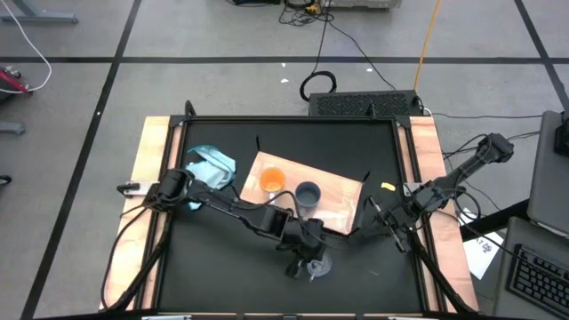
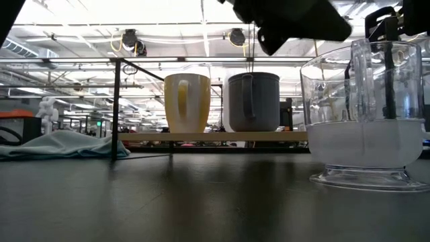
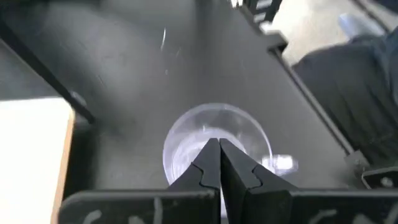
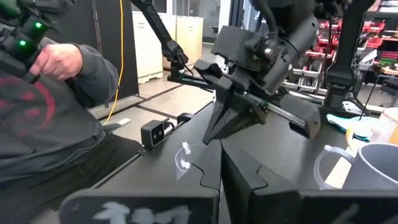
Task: Stack small to large cups/mugs on shelf
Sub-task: Put the transparent cup on the shelf
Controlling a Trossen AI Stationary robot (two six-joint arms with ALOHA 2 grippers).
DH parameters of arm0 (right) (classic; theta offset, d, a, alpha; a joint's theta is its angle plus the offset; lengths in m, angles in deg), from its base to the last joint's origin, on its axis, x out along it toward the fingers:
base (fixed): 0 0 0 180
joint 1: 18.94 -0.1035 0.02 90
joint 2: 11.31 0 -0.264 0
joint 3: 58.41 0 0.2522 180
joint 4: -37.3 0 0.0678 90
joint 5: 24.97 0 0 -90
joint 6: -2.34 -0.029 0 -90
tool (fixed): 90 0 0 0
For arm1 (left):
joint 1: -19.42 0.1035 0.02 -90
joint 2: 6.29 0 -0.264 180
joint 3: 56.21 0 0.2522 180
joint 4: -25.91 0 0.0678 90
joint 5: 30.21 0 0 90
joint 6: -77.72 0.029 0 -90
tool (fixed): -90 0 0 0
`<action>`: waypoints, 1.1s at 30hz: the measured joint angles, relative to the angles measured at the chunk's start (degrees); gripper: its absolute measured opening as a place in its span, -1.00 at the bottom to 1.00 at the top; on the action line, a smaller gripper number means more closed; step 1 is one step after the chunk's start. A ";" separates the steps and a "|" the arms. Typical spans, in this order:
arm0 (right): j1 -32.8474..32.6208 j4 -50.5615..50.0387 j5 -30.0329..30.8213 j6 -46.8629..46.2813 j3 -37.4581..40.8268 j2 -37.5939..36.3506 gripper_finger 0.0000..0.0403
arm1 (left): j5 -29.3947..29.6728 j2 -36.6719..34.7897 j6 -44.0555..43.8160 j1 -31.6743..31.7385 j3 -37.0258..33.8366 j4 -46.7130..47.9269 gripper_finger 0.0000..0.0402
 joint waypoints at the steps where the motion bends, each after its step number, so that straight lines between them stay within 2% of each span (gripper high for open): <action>1: 0.00 -0.16 0.00 0.00 0.00 0.04 -1.00 | 0.45 0.01 -0.18 -0.09 0.36 1.17 -1.00; 11: 0.00 -0.70 0.00 -0.18 0.01 0.39 -1.00 | 1.57 -0.12 -1.46 -0.35 3.38 4.09 -0.97; 15: -0.02 -0.70 -0.02 -0.18 0.01 0.39 -1.00 | 2.21 -0.12 -0.40 -0.40 3.80 4.15 -0.79; 25: -0.02 -0.75 -0.02 -0.37 0.00 0.39 -1.00 | 3.30 -0.12 -0.33 0.97 3.80 3.68 -0.17; 29: -0.01 -0.77 -0.02 -0.31 0.00 0.39 -1.00 | 1.84 0.39 -0.42 1.66 3.88 3.65 -0.04; 33: -0.01 -0.80 -0.02 -0.24 0.01 0.36 -1.00 | -0.98 1.24 -0.39 1.73 3.84 5.97 -0.01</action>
